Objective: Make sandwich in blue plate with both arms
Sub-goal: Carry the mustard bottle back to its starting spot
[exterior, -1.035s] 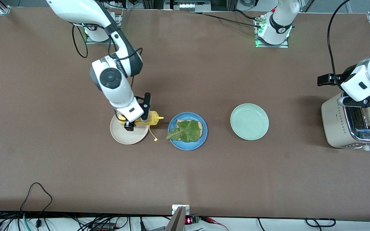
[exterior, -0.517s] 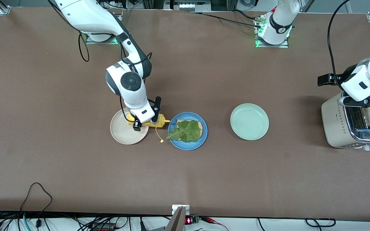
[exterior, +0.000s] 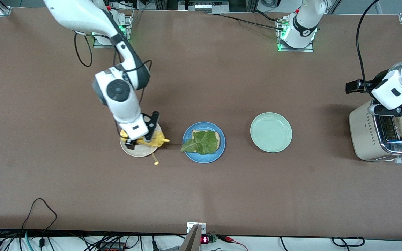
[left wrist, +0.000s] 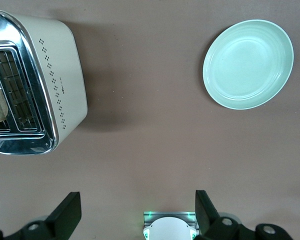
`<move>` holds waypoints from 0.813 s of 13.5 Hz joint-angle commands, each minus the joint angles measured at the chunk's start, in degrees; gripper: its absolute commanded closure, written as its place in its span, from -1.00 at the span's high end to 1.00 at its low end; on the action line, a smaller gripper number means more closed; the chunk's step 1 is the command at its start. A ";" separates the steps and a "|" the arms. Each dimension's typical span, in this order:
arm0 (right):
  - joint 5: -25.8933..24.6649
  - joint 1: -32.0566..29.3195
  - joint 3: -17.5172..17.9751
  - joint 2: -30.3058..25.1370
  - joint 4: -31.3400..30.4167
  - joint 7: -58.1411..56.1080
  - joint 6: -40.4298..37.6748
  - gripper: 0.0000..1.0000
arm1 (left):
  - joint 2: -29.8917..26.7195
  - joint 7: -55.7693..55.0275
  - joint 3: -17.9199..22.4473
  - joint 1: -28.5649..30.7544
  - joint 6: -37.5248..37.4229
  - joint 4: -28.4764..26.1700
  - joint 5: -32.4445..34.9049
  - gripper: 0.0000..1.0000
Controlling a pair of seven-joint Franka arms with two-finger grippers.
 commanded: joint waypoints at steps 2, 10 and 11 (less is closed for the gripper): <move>11.83 -10.56 3.43 -9.30 -3.32 -16.69 -7.98 -1.00 | -0.29 -0.58 -1.12 0.05 -1.20 0.99 0.15 1.00; 34.54 -35.87 3.43 -11.07 -3.32 -58.37 -24.67 -1.00 | -0.29 -0.49 -1.20 0.06 -1.11 1.07 0.23 1.00; 35.42 -38.95 3.43 -10.64 -3.32 -62.67 -26.87 -1.00 | -0.29 -0.49 -1.29 0.06 -1.11 1.07 0.23 1.00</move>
